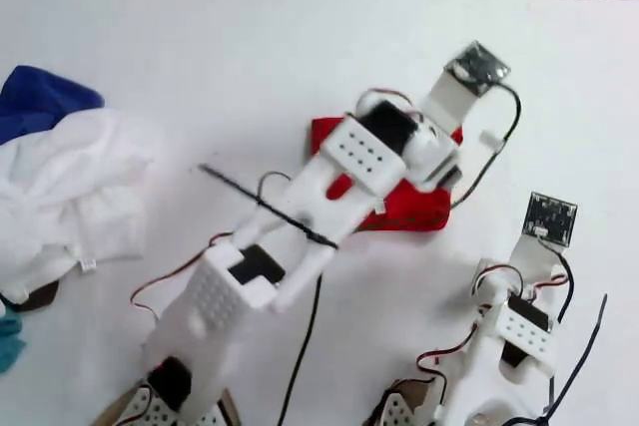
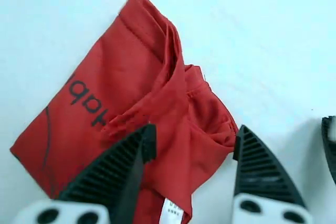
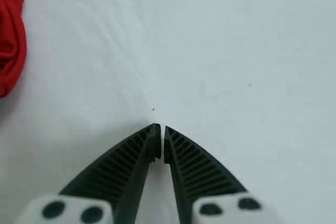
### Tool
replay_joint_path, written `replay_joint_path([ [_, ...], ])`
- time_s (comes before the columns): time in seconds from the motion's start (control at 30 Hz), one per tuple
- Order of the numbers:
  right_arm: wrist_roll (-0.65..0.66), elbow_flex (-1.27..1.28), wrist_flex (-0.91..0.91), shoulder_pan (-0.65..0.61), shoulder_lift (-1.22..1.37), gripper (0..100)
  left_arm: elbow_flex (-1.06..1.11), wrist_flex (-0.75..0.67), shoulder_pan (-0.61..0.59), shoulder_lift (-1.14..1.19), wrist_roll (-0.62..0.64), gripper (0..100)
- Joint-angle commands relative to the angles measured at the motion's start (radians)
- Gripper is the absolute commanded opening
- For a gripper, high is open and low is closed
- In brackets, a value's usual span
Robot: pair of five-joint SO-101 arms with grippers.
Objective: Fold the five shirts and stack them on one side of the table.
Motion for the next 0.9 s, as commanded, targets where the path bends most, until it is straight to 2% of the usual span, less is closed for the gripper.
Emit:
replay_joint_path([
  [0.0, 0.009, -0.006, -0.018, -0.007, -0.028, 2.0, -0.147, 0.097, -0.086, -0.043, -0.002, 23],
  [0.07, 0.011, -0.006, -0.018, -0.007, -0.028, 2.0, -0.15, 0.112, -0.129, -0.026, -0.002, 15],
  [0.13, 0.011, -0.006, -0.018, -0.007, -0.028, 2.0, -0.143, 0.11, -0.164, 0.011, 0.0, 2],
  [0.27, 0.011, -0.006, -0.018, -0.007, -0.028, 2.0, -0.153, 0.103, -0.198, 0.107, -0.002, 3],
  [0.47, 0.011, -0.006, -0.018, -0.007, -0.028, 2.0, -0.153, 0.031, -0.187, 0.198, 0.002, 3],
  [0.63, 0.011, -0.006, -0.019, -0.007, -0.028, 2.0, -0.151, 0.043, -0.133, 0.206, 0.003, 3],
  [0.87, 0.011, -0.006, -0.019, -0.007, -0.028, 2.0, -0.151, 0.132, -0.02, 0.21, 0.005, 3],
])
